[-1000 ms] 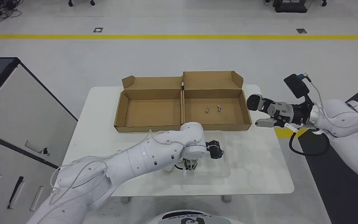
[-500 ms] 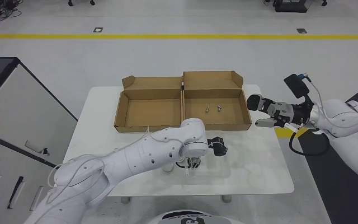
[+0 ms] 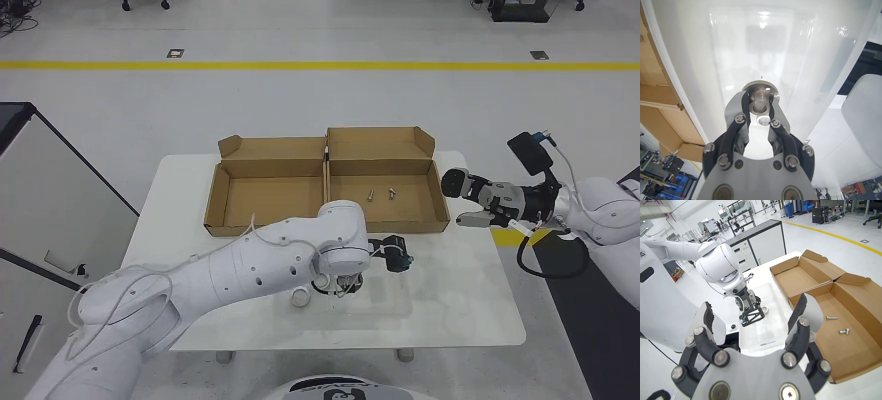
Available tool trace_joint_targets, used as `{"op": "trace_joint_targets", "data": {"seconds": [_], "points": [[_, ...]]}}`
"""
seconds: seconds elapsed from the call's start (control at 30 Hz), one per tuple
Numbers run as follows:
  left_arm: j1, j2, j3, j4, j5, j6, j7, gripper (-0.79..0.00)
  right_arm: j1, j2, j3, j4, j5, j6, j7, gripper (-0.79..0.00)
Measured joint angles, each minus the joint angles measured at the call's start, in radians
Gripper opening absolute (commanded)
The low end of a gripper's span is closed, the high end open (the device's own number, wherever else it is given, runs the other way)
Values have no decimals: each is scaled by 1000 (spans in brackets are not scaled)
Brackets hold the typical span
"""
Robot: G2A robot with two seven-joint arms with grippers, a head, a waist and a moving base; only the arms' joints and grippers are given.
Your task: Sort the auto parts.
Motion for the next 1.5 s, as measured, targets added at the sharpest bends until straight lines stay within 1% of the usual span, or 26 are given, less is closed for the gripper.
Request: {"op": "trace_joint_targets", "data": {"seconds": [0.17, 0.23, 0.3, 0.33, 0.43, 0.47, 0.53, 0.57, 0.63, 0.73, 0.83, 0.93, 1.03, 1.17, 1.27, 1.37, 1.5], "points": [[14, 3, 1, 13, 12, 3, 19, -785, 0, 0, 0, 0, 0, 0, 0, 0], [23, 10, -28, 12, 1, 18, 56, -785, 0, 0, 0, 0, 0, 0, 0, 0], [38, 26, -88, -6, -49, 22, 115, -785, 0, 0, 0, 0, 0, 0, 0, 0], [47, 37, -117, -15, -68, 19, 134, -785, 0, 0, 0, 0, 0, 0, 0, 0], [97, 83, -221, -55, -106, 3, 175, -785, 0, 0, 0, 0, 0, 0, 0, 0], [125, 105, -270, -72, -123, -9, 186, -785, 0, 0, 0, 0, 0, 0, 0, 0], [175, 138, -349, -100, -148, -35, 201, -785, 0, 0, 0, 0, 0, 0, 0, 0], [212, 160, -403, -122, -168, -59, 214, -785, 0, 0, 0, 0, 0, 0, 0, 0], [283, 193, -497, -155, -221, -114, 247, -785, 0, 0, 0, 0, 0, 0, 0, 0], [380, 227, -616, -176, -330, -220, 308, -785, 0, 0, 0, 0, 0, 0, 0, 0], [447, 247, -692, -179, -424, -318, 361, -785, 0, 0, 0, 0, 0, 0, 0, 0], [484, 255, -728, -174, -521, -426, 426, -785, 0, 0, 0, 0, 0, 0, 0, 0], [496, 259, -746, -164, -593, -520, 493, -785, 0, 0, 0, 0, 0, 0, 0, 0], [487, 264, -748, -152, -660, -616, 589, -785, 0, 0, 0, 0, 0, 0, 0, 0], [468, 270, -728, -142, -708, -682, 655, -785, 0, 0, 0, 0, 0, 0, 0, 0], [443, 280, -702, -131, -738, -742, 716, -785, 0, 0, 0, 0, 0, 0, 0, 0], [417, 292, -697, -151, -800, -755, 729, -785, 0, 0, 0, 0, 0, 0, 0, 0]]}}
